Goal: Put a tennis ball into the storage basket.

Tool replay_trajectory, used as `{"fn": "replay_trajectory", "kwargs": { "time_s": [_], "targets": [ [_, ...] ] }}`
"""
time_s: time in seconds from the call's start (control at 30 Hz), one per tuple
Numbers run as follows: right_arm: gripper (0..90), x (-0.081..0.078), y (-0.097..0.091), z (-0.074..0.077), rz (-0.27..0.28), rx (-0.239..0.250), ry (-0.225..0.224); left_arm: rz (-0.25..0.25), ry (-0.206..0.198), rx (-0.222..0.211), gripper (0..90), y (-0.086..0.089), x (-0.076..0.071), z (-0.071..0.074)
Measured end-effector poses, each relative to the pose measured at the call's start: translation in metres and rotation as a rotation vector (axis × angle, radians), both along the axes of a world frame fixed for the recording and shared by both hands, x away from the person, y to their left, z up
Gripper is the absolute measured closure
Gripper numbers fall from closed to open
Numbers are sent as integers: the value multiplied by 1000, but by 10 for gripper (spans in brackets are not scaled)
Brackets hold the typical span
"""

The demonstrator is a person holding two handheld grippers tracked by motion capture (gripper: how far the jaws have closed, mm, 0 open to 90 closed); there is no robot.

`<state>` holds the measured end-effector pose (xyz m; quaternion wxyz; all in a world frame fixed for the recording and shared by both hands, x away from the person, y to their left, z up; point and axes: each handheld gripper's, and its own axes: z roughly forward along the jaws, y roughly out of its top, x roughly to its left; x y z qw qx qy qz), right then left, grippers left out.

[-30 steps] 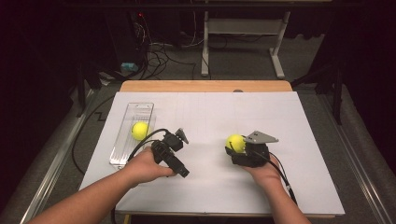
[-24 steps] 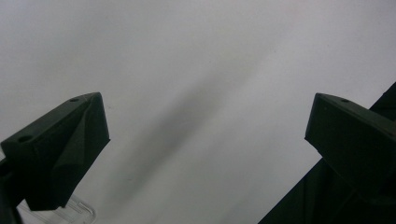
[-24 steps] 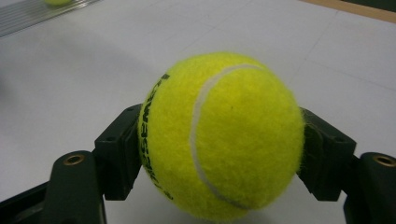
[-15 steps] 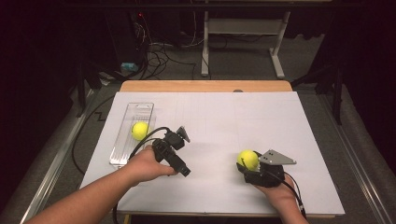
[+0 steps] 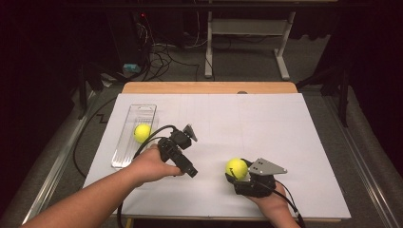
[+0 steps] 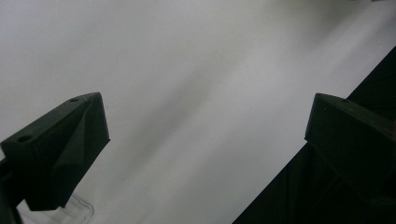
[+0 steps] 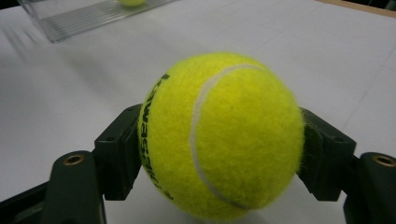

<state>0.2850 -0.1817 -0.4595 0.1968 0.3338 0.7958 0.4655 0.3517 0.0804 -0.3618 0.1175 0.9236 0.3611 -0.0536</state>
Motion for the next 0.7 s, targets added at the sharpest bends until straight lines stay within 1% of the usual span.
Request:
{"fn": "replay_trajectory", "kwargs": {
  "time_s": [0.03, 0.07, 0.1, 0.23, 0.3, 0.33, 0.47, 0.5, 0.63, 0.7],
  "targets": [
    [271, -1, 3, 0, 10, 3, 2, -7, -1, 5, 6, -1, 0, 1],
    [271, -2, 7, 0, 20, 5, -4, -7, 4, -3, 6, -2, 0, 2],
    [271, -2, 9, 0, 22, 8, -4, -10, -2, 0, 6, -4, 0, 4],
    [271, -5, 20, -1, 49, 14, -11, -18, -3, -7, 6, -11, -1, 7],
    [271, -7, 24, -2, 59, 11, -12, -27, -3, -2, 6, -15, -2, 9],
    [271, -7, 26, -2, 67, 9, -14, -36, -1, -2, 6, -17, -1, 10],
    [272, -9, 33, -3, 87, 17, -20, -43, 4, -14, 6, -27, -2, 12],
    [272, -9, 34, -3, 92, 26, -16, -54, 8, -7, 6, -30, -2, 13],
    [272, -12, 39, -3, 111, 39, -19, -69, 24, -25, 6, -40, -3, 12],
    [272, -12, 41, -2, 119, 45, -21, -85, 23, -25, 6, -46, -4, 11]
  ]
}}
